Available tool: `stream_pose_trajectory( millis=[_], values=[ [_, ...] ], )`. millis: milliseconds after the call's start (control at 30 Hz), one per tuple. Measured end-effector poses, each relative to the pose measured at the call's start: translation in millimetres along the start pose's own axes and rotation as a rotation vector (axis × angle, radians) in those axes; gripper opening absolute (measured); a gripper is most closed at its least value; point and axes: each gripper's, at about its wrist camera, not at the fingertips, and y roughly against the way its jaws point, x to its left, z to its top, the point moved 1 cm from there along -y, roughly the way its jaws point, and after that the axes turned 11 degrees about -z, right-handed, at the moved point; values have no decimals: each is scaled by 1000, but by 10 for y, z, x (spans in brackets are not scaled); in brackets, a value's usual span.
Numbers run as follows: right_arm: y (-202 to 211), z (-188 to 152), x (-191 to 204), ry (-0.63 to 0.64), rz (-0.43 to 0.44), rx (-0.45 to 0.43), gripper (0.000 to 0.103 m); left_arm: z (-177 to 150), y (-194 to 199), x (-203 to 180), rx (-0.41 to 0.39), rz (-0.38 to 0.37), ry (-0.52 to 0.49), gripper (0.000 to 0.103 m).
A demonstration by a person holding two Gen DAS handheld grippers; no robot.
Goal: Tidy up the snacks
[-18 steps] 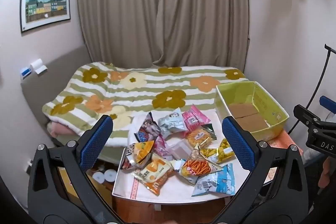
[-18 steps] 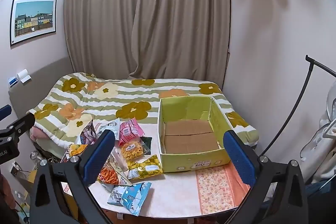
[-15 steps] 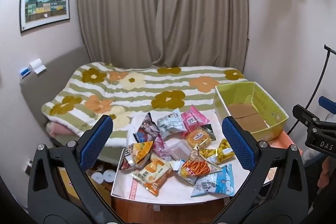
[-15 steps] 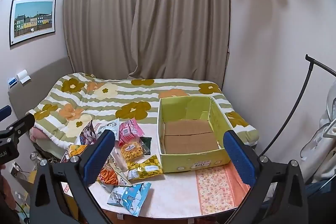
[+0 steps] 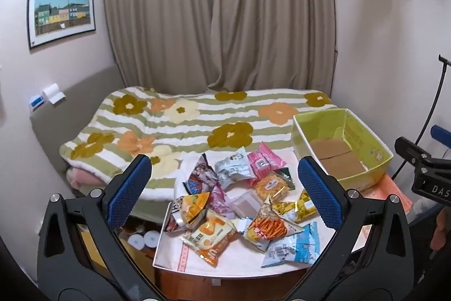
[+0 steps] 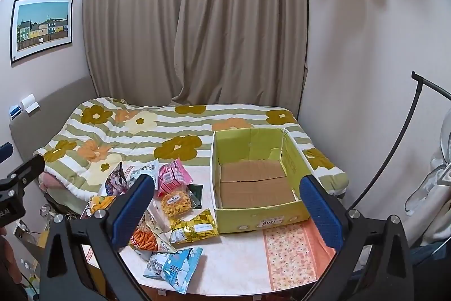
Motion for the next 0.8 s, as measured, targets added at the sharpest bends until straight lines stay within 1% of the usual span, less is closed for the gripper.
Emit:
stream_pose_trajectory(
  millis=[300, 367, 800],
  values=[
    [0, 17, -9, -7, -3, -1, 103, -10, 20, -3, -9, 7, -3, 103],
    [-16, 23, -1, -11, -7, -1, 103, -6, 22, 2, -8, -4, 0, 103],
    [-29, 28, -1, -12, -8, -3, 103, -13, 24, 15, -9, -4, 6, 103]
  ],
)
